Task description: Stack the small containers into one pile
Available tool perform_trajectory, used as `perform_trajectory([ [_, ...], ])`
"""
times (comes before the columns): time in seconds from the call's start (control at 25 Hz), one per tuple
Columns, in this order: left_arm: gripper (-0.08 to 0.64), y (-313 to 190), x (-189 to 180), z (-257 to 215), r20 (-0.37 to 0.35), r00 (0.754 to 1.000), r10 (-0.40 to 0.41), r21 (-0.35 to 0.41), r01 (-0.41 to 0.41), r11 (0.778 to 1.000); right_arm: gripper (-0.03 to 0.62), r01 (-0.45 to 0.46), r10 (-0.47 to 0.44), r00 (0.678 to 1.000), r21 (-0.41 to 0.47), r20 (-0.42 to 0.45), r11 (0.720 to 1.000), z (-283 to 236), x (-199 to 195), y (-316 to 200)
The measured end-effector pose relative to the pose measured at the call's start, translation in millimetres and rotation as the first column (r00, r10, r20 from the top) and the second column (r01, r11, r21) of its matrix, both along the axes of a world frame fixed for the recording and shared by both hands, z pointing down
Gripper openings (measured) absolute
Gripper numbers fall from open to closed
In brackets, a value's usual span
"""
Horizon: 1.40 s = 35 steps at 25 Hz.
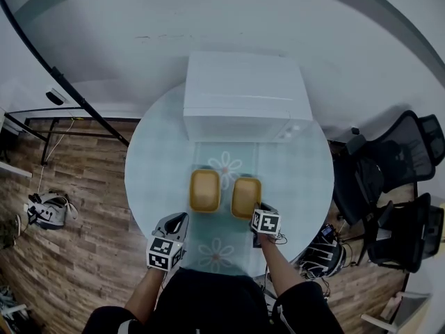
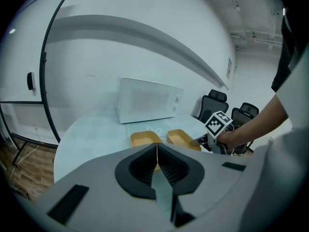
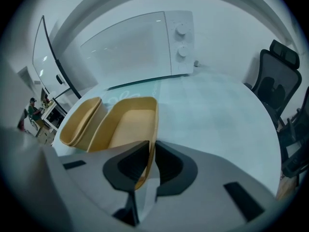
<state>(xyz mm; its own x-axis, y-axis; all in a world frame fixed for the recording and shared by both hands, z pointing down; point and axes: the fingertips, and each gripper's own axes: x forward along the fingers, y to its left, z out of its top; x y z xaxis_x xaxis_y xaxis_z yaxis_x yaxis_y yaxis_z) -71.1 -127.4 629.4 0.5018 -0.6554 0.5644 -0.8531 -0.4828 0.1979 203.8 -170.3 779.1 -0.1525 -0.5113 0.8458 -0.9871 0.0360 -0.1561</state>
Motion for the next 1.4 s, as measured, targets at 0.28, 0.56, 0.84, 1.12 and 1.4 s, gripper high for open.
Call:
perform_trajectory([
  [0.28, 0.015, -0.8, 0.5, 3.2, -0.006, 1.0, 0.004, -0.002, -0.004, 1.0, 0.04, -0.065, 0.065, 0.996, 0.0, 0.065, 0.998, -6.4, -1.0, -2.1],
  [0.56, 0.015, -0.3, 5.5, 0.9, -0.014, 1.0, 0.013, 0.0, -0.013, 1.0, 0.038, -0.067, 0.065, 0.991, 0.017, 0.113, 0.998, -22.7, -5.6, -1.2],
  [0.84, 0.015, 6.7, 6.4, 0.8, -0.02, 1.0, 0.017, 0.006, -0.017, 1.0, 0.037, -0.165, 0.159, 0.966, 0.013, 0.203, 0.986, -49.1, -3.7, -2.5],
  [1.12, 0.015, 13.7, 4.3, -3.1, -0.026, 1.0, 0.01, 0.016, -0.009, 1.0, 0.037, -0.169, 0.161, 0.959, 0.014, 0.233, 0.986, -69.5, -15.4, -9.2],
  [1.4, 0.015, 24.5, -11.1, 1.1, -0.025, 0.999, -0.028, 0.013, 0.028, 1.0, 0.037, -0.15, 0.144, 0.95, 0.001, 0.276, 0.989, -69.5, -43.1, -7.1],
])
